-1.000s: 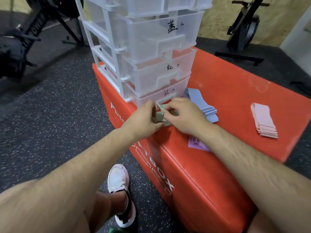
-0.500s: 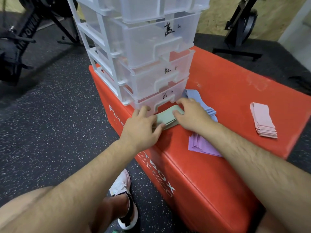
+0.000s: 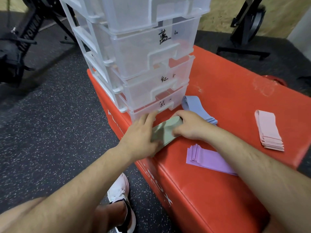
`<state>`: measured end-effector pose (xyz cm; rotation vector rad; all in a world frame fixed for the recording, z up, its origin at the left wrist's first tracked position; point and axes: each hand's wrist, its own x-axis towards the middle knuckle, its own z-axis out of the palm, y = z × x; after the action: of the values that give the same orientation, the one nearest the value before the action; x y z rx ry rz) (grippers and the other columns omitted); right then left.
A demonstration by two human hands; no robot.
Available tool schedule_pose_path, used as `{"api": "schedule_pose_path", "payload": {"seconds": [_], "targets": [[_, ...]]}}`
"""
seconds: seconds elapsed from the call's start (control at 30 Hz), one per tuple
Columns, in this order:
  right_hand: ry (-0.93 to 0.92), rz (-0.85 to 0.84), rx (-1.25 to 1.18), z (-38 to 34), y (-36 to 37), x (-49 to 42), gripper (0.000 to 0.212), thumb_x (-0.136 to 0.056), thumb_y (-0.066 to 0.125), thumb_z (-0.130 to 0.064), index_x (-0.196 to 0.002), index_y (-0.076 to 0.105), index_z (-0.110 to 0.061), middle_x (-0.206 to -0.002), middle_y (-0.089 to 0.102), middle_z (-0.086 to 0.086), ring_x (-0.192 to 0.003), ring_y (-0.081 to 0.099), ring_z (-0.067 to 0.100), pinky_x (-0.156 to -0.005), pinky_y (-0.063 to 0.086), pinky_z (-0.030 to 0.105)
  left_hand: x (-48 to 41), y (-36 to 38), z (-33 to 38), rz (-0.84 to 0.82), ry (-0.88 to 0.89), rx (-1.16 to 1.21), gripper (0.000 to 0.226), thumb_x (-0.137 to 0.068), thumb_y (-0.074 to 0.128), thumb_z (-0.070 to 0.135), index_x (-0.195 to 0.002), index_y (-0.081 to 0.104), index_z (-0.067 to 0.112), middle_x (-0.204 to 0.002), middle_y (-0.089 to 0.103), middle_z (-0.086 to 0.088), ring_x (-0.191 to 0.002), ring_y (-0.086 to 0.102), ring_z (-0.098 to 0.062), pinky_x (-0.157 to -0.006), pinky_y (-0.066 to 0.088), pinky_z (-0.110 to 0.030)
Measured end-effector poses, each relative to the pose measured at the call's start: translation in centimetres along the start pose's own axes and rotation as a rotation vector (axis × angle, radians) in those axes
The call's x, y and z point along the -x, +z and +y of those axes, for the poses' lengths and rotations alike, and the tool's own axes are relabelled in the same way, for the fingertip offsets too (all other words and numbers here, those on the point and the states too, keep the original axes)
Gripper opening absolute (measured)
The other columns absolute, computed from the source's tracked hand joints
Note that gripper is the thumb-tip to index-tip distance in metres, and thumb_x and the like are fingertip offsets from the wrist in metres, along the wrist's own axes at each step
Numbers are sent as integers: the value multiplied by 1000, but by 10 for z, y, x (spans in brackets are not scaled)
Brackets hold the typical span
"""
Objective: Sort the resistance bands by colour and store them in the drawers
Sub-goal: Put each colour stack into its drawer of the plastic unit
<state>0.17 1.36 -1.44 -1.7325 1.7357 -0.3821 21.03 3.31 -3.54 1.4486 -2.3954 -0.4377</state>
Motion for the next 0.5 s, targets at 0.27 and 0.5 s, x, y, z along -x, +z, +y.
{"api": "schedule_pose_path", "payload": {"seconds": [0.27,0.5], "targets": [[-210,36,-155,-5,-33,54,45,-69,82,-15,-108,67,-32,-106,69,-7,-94,68,14,-83,58,43,17,-9,11,-33,-43,235,63,-76,76,39,-130,48,27,-117,54,6,-108,53,-10,-94,43,-26],[-379,78,-230,-29,-83,105,47,-69,84,-4,-109,70,-26,-106,70,-8,-88,66,3,-74,52,17,71,-60,52,148,17,512,38,-80,75,16,-112,61,32,-97,63,11,-85,59,-6,-75,46,-25]]}}
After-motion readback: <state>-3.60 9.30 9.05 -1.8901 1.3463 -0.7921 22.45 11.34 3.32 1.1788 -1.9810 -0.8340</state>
